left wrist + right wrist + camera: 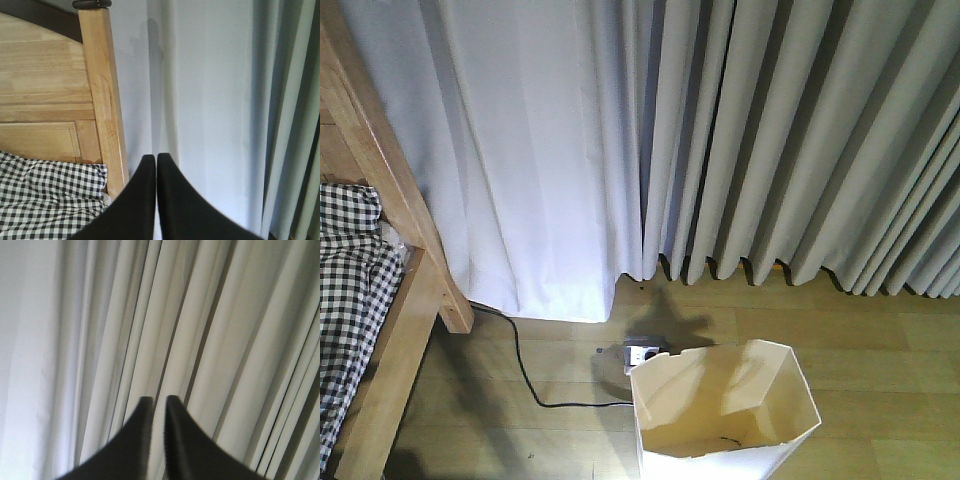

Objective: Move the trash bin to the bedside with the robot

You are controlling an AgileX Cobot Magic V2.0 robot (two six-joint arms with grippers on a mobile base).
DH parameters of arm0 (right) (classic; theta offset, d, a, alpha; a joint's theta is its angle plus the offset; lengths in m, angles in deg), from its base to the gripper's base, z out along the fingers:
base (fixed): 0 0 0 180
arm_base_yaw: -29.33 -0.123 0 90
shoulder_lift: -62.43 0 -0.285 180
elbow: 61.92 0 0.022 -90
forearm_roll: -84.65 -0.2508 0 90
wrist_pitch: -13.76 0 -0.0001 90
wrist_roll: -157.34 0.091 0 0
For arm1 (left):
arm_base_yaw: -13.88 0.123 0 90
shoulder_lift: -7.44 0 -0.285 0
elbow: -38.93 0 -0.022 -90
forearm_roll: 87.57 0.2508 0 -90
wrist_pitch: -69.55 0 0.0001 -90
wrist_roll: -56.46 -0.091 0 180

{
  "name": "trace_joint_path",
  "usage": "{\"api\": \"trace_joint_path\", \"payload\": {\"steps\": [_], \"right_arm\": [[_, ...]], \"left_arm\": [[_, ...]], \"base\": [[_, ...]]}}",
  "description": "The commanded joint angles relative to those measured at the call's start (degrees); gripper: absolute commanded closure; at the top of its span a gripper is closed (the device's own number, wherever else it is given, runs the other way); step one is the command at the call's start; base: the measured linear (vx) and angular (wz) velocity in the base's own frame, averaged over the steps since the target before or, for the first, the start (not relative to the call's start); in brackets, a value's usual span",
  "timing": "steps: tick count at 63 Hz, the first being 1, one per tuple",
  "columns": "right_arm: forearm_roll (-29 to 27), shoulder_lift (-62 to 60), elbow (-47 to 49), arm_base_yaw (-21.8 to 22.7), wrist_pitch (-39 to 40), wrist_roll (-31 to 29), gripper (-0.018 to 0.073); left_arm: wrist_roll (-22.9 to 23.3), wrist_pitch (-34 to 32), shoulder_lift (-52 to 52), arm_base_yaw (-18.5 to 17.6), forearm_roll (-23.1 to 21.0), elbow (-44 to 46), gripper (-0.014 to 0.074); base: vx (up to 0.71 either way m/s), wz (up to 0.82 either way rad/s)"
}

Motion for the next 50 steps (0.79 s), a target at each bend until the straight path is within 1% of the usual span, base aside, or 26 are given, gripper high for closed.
{"api": "trace_joint_path", "payload": {"steps": [1, 29, 33, 35, 37, 39, 42, 43, 47, 50], "right_arm": [[-0.7, 0.6, 1.6, -0.1, 3.1, 0.1, 0.057], [-0.7, 0.6, 1.6, -0.1, 3.1, 0.1, 0.0568], [0.6, 0.6, 1.3, -0.1, 3.7, 0.3, 0.0568], [2.8, 0.4, 1.2, -0.1, 3.9, 1.3, 0.0568], [5.8, 0.0, 0.9, -0.1, 4.1, 3.6, 0.0568], [10.4, -0.9, 0.6, -0.1, 4.2, 7.2, 0.0568], [17.1, -2.0, -0.1, -0.1, 5.1, 14.7, 0.0568], [20.2, -2.4, -0.6, -0.1, 5.4, 16.9, 0.0568], [30.7, -3.9, -2.5, -0.1, 7.5, 28.2, 0.0568], [37.1, -5.1, -4.4, -0.1, 9.5, 36.6, 0.0568]], "left_arm": [[0.3, -4.2, 0.3, -0.3, -0.1, 1.4, 0.0603], [0.3, -4.2, 0.3, -0.3, -0.1, 1.4, 0.0603], [0.3, -4.2, 0.3, -0.3, -0.1, 1.4, 0.0603], [0.3, -4.2, 0.3, -0.3, -0.1, 1.4, 0.0603], [0.3, -4.2, 0.3, -0.3, -0.1, 1.4, 0.0603], [0.3, -4.2, 0.3, -0.3, -0.1, 1.4, 0.0603], [0.3, -4.2, 0.3, -0.3, -0.1, 1.4, 0.0603], [0.3, -4.2, 0.3, -0.3, -0.1, 1.4, 0.0603], [0.3, -4.2, 0.3, -0.3, -0.1, 1.4, 0.0603], [0.3, -4.2, 0.3, -0.3, -0.1, 1.4, 0.0603]], "base": [[0.0, 0.0], [0.0, 0.0], [0.0, 0.0], [0.0, 0.0], [0.0, 0.0], [0.0, 0.0], [0.0, 0.0], [0.0, 0.0], [0.0, 0.0], [0.0, 0.0]]}}
